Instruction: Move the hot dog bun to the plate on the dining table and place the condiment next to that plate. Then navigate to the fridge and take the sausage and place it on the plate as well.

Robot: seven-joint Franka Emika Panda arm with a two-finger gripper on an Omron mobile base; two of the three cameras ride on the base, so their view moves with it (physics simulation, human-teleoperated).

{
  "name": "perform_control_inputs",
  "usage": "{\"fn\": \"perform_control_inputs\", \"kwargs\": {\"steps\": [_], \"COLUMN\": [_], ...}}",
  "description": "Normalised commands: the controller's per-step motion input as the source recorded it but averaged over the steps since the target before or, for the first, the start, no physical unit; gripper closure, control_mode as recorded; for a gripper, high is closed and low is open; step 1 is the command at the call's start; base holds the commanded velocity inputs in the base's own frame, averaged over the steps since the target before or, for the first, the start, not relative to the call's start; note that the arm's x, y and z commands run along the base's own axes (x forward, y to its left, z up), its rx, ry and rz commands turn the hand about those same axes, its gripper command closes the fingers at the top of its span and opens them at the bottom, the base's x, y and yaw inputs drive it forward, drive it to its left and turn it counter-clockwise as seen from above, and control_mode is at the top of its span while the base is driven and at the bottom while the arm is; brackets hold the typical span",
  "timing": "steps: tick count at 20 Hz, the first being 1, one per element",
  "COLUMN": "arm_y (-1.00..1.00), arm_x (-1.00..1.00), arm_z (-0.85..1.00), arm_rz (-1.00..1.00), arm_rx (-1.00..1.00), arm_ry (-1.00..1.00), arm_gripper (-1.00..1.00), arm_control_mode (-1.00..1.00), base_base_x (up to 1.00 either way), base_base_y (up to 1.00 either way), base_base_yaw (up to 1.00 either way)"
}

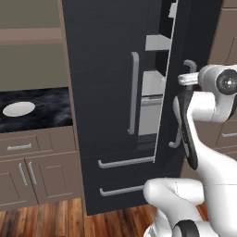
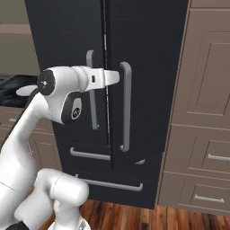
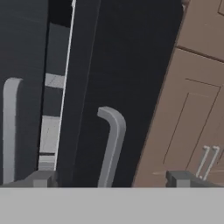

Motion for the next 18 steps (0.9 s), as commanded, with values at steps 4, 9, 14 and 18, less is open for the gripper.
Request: {"fn": "perform_control_inputs", "kwargs": {"steps": [4, 9, 14, 18], "arm_y": [0.78, 0.94, 0.76, 0.23], "arm_x": [-0.1, 0.03, 0.42, 0.9], "arm_z": [0.28, 0.03, -0.06, -0.02], "arm_rz": [0.0, 0.0, 0.0, 0.0], "arm_rx": [-0.15, -0.25, -0.32, -0.18], "arm_ry": [0.23, 0.22, 0.18, 0.33], "arm_gripper": [-1.0, -1.0, -1.0, -1.0], "arm_control_mode": [-1.0, -1.0, -1.0, -1.0], "base_base_x": [0.0, 0.0, 0.0, 0.0], "base_base_y": [0.0, 0.0, 0.0, 0.0], "base_base_yaw": [0.0, 0.0, 0.0, 0.0]}}
